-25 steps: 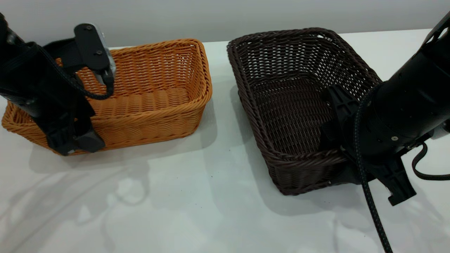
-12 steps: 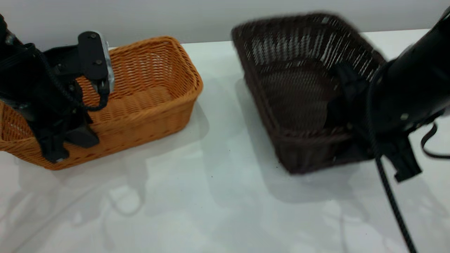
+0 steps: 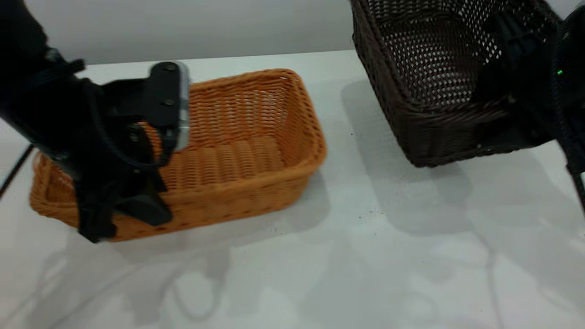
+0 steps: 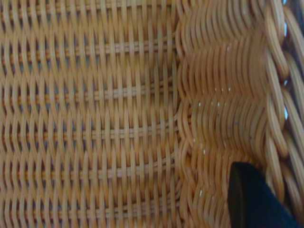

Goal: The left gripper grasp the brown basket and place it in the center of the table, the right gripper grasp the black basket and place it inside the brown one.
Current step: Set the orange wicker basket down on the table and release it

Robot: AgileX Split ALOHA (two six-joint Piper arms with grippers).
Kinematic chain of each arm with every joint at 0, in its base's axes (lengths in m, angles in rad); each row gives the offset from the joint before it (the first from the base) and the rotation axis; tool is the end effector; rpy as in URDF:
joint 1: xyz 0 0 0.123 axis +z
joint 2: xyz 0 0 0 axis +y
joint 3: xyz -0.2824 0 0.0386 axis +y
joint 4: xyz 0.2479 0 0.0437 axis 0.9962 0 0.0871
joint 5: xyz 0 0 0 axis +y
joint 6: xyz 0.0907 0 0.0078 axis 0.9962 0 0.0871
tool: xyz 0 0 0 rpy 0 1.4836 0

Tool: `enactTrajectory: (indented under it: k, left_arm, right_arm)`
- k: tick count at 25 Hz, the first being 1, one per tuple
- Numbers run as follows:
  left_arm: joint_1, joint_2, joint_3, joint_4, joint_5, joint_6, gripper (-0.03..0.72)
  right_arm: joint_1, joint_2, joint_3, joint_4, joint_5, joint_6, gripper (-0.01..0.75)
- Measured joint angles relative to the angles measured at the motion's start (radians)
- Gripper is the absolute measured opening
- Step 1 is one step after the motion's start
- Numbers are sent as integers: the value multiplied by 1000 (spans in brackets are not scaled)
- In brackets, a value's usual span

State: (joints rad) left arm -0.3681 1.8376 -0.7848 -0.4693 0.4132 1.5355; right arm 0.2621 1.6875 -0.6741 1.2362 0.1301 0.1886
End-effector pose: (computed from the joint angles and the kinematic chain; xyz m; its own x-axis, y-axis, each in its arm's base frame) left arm 0.2673 -0.1209 0.1044 -0.0610 0.9632 -0.2619 0.9874 0.0966 0.1253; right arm 0.2777 0.0862 0.1372 -0.4385 0.8986 0.0161 0.7395 0.3505 0.5747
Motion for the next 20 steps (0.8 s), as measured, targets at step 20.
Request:
enactTrajectory:
  k: [20]
  left_arm:
    - [-335, 2, 0, -84, -188, -97, 113]
  right_arm:
    - [-143, -47, -4, -17, 80, -135, 298]
